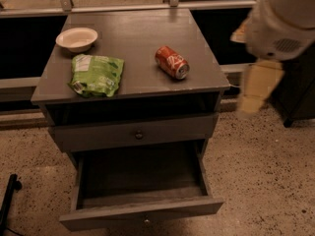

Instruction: Place green rice chip bag into middle drawer

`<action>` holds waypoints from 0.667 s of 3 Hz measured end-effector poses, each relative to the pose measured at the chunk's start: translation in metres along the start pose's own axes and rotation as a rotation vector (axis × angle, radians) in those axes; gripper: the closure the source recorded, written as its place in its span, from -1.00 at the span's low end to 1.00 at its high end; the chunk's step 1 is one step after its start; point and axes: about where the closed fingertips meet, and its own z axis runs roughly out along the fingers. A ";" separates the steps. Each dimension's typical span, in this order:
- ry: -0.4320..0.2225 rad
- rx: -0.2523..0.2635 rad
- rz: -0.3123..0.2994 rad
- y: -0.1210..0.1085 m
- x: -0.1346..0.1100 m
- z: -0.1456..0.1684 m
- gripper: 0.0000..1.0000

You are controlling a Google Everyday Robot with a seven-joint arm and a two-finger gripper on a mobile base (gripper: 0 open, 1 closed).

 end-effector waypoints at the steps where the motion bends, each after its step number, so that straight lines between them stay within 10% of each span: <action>1: -0.041 0.075 -0.262 -0.015 -0.092 0.020 -1.00; 2: -0.060 0.102 -0.287 -0.018 -0.105 0.016 -1.00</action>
Offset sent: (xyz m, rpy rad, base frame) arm 0.0247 0.0801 0.0000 -0.0509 -0.0936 0.2161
